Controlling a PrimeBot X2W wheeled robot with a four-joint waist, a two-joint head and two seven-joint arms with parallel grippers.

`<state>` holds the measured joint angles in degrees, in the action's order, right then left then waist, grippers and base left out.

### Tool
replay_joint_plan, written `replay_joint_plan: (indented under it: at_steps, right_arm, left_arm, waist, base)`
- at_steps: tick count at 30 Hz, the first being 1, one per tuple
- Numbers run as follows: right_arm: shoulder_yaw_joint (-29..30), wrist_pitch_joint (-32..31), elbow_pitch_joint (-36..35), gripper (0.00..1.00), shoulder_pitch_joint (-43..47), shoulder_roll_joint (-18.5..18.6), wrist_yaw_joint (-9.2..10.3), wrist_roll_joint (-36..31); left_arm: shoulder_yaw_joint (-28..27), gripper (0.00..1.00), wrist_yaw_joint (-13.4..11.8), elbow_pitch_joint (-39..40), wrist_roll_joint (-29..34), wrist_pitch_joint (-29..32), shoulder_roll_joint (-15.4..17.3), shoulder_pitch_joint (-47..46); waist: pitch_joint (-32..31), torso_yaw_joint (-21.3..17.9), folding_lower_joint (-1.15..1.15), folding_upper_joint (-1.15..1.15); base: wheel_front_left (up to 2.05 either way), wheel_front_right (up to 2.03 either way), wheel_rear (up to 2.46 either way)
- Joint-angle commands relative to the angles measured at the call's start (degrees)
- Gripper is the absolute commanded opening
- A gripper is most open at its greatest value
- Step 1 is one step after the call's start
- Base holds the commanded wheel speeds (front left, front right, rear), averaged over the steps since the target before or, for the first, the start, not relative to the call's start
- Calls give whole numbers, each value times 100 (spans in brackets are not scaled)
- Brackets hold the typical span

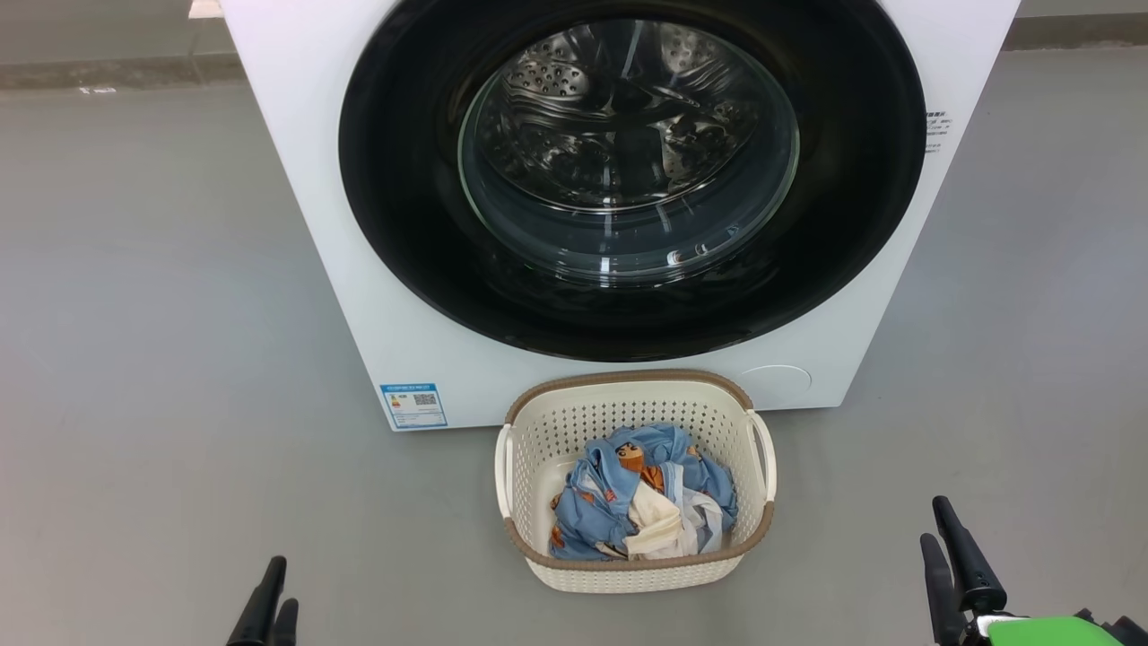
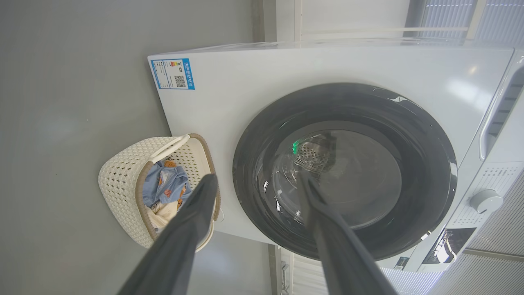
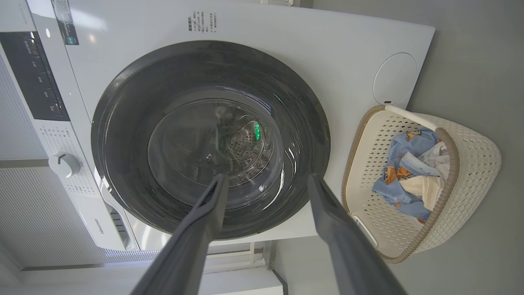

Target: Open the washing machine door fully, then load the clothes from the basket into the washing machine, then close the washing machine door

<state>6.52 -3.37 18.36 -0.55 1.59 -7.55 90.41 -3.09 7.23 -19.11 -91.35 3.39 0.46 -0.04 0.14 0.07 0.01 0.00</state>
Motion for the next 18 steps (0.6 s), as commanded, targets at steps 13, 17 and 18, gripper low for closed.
replay_joint_plan:
  at_steps: [13, 17, 18]
  right_arm:
    - [-113, 268, -417, 100, -160, 58, 2, -914]
    - [-165, 335, -493, 100, -172, 83, 2, -1267]
    - [-179, 352, -510, 100, -175, 91, 2, -1351]
  left_arm:
    - [-75, 100, 10, 250, 560, -260, 102, -161]
    - [-80, 100, 11, 282, 862, -327, 108, -167]
    - [-81, 100, 11, 289, 955, -344, 110, -167]
  waist:
    - [-8, 5, -1, 0]
    - [-7, 11, -1, 0]
    - [-8, 12, -1, 0]
  base:
    - [0, 0, 0]
    - [0, 0, 0]
    - [0, 0, 0]
